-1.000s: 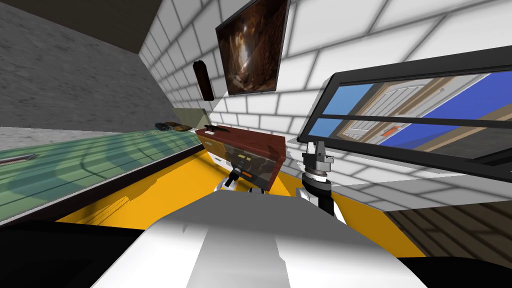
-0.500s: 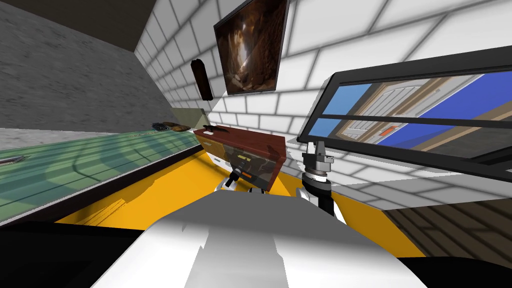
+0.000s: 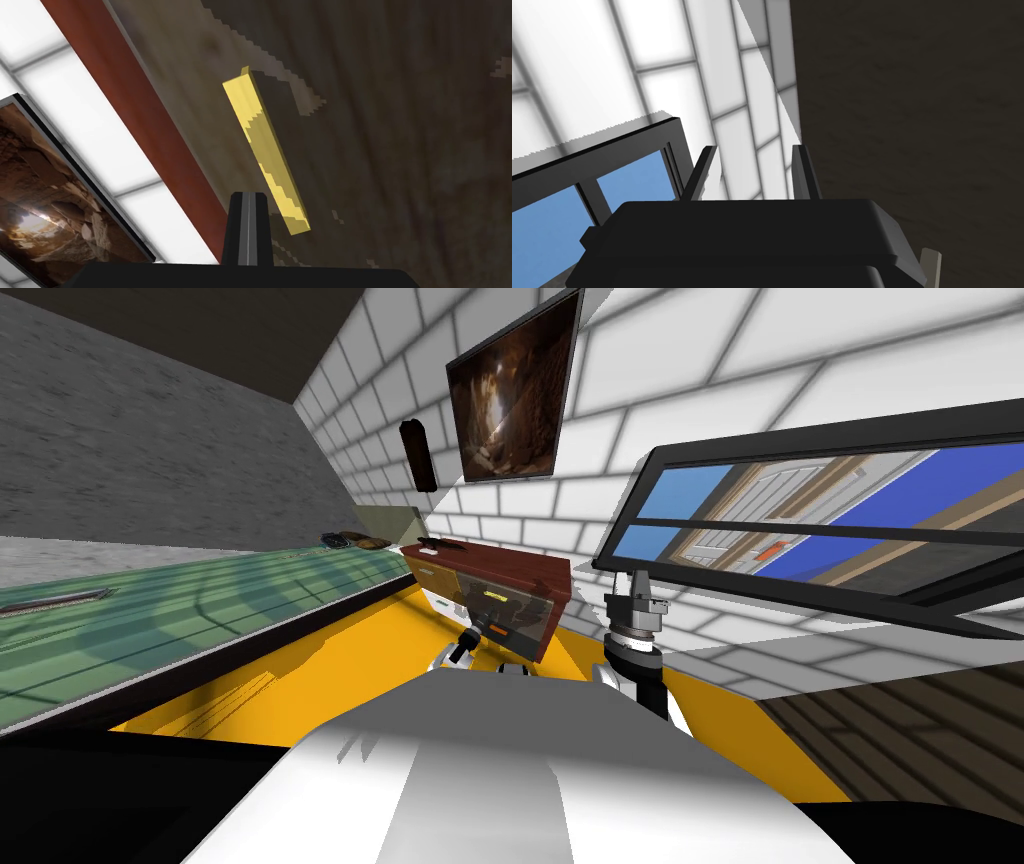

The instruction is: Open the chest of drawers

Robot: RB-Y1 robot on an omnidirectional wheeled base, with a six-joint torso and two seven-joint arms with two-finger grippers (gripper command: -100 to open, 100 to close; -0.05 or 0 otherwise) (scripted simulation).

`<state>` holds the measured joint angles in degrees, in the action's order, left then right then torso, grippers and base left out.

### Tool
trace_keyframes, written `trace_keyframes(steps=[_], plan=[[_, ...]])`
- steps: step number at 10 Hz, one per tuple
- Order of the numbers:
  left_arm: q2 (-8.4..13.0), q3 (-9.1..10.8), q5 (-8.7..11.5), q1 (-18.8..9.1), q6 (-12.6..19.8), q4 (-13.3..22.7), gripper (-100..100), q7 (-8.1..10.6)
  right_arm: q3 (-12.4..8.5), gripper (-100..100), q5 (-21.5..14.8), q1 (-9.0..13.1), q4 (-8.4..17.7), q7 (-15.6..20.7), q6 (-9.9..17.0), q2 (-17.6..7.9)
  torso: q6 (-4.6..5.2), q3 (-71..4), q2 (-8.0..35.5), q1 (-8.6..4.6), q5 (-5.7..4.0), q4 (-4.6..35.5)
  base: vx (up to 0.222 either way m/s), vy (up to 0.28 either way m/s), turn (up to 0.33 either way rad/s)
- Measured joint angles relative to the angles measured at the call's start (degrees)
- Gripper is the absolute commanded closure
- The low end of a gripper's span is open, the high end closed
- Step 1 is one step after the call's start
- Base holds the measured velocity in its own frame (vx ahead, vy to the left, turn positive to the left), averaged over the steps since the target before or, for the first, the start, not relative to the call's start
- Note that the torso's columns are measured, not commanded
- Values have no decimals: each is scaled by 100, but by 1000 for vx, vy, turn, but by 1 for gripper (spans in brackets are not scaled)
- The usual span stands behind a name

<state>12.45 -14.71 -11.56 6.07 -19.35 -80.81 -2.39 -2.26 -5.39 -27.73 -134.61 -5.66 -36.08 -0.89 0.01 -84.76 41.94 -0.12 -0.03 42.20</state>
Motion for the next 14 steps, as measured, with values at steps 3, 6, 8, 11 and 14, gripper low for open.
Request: trace_keyframes(steps=[3,6,8,11,14], plan=[[31,5,4,-170,254,-8,-100,34,0,0,0,-3,-2,0,-1,0,-1,-3,1,5,1,-2,120,-61,-51],[40,5,0,-269,447,-27,-100,50,0,0,0,-2,-1,0,-1,0,-3,36,63,27,7,15,76,-34,-18],[39,5,0,-269,445,-26,100,50,0,0,0,-1,-1,0,0,0,-1,34,57,21,6,15,-62,12,23],[104,-57,3,-205,524,-152,100,101,0,0,0,1,0,0,0,-1,-7,44,76,17,-3,28,-184,79,11],[146,-128,-6,-111,594,-249,100,125,0,0,0,0,-1,0,0,0,-10,20,42,6,-7,21,-127,44,27]])
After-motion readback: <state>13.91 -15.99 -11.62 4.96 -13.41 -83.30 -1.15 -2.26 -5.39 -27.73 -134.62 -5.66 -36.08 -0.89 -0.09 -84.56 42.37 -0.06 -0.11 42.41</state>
